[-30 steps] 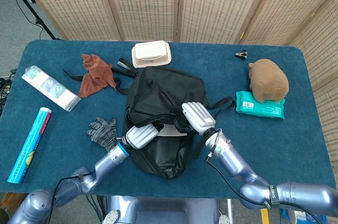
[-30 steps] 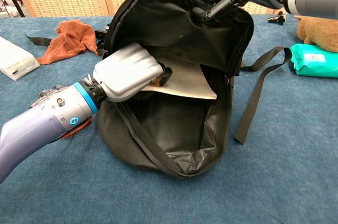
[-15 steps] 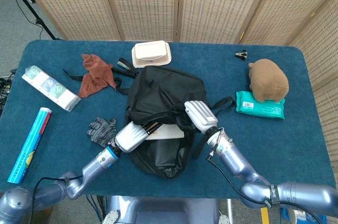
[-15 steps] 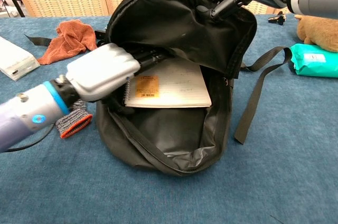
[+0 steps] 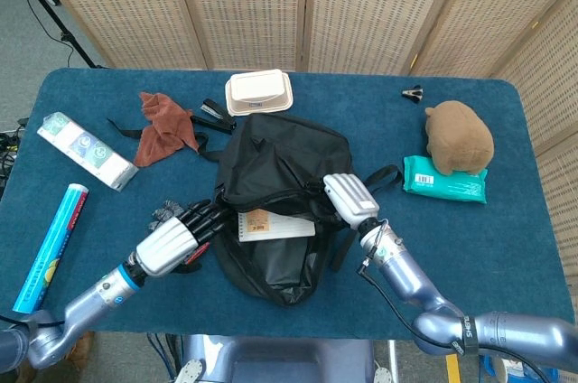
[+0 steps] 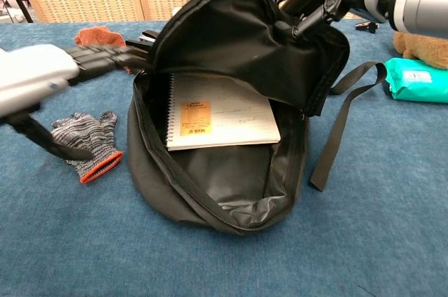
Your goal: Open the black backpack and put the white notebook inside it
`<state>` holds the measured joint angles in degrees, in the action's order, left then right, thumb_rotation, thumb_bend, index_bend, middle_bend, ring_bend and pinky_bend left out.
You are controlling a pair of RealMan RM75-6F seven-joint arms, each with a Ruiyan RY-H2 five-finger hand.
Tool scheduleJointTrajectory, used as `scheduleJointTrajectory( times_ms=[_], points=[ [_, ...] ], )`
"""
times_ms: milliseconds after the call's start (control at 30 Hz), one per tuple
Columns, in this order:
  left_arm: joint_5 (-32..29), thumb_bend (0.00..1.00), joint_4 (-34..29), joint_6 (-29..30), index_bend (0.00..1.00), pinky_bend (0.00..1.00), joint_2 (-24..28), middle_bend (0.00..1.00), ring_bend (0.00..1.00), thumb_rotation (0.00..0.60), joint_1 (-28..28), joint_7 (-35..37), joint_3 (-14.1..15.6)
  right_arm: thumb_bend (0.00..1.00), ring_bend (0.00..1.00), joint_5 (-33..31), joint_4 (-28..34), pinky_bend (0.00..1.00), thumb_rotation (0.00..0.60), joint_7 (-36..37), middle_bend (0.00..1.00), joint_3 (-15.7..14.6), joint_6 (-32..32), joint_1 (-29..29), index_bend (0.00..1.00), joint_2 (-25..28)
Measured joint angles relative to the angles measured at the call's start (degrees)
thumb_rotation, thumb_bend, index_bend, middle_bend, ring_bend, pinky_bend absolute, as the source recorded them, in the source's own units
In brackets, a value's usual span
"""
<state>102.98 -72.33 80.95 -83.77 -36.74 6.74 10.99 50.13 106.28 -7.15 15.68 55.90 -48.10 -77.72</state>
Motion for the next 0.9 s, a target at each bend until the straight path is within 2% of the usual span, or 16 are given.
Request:
scheduleJointTrajectory(
  times_ms=[200,367,400,467,533,567,633,733,900],
  points=[
    [0.50,0.00,2.64,5.45,0.00,0.08,3.70,0.00,0.00,0.600,2.58,6.61,0.09,0.61,0.58,1.92,-1.51,0.61,0.600,0.54,0.62,-1.54,-0.23,0.92,0.66,-0.57],
    [-1.74,0.00,5.41,8.53,0.00,0.08,6.91,0.00,0.00,0.600,4.70,11.15,-2.11,0.61,0.56,4.37,-1.86,0.59,0.600,1.15,0.62,-3.35,-0.86,1.94,0.66,-0.87],
    [-2.35,0.00,5.82,8.95,0.00,0.08,7.47,0.00,0.00,0.600,5.11,11.87,-2.71,0.60,0.52,5.04,-1.79,0.53,0.600,1.41,0.59,-3.75,-1.07,2.19,0.63,-0.93],
    [-3.20,0.00,6.17,9.38,0.00,0.08,8.01,0.00,0.00,0.600,5.61,12.64,-3.44,0.40,0.36,6.15,-1.48,0.35,0.600,1.80,0.45,-4.44,-1.50,2.52,0.47,-0.96],
    [-4.27,0.00,6.52,9.76,0.00,0.08,8.65,0.00,0.00,0.600,6.25,13.54,-4.25,0.08,0.11,7.88,-1.02,0.15,0.600,2.44,0.18,-5.34,-2.52,2.75,0.19,-0.79],
    [-4.81,0.00,6.64,9.91,0.00,0.08,8.97,0.00,0.00,0.600,6.57,14.00,-4.63,0.04,0.06,8.88,-0.87,0.11,0.600,2.86,0.11,-5.78,-3.31,2.79,0.13,-0.59],
    [-5.95,0.00,6.79,10.16,0.00,0.08,9.65,0.00,0.00,0.600,7.28,15.00,-5.40,0.00,0.00,11.59,-0.62,0.04,0.600,3.90,0.02,-7.00,-5.88,2.77,0.06,0.19],
    [-7.55,0.00,6.72,10.41,0.00,0.08,10.61,0.00,0.00,0.600,8.45,16.35,-6.39,0.00,0.00,16.03,-0.24,0.00,0.600,5.13,0.00,-8.58,-9.24,2.74,0.03,1.70],
    [-10.28,0.00,4.84,10.52,0.00,0.08,11.80,0.00,0.00,0.600,10.28,19.17,-7.72,0.00,0.00,20.02,3.23,0.00,0.600,6.13,0.00,-10.55,-9.31,3.79,0.01,4.70]
  ],
)
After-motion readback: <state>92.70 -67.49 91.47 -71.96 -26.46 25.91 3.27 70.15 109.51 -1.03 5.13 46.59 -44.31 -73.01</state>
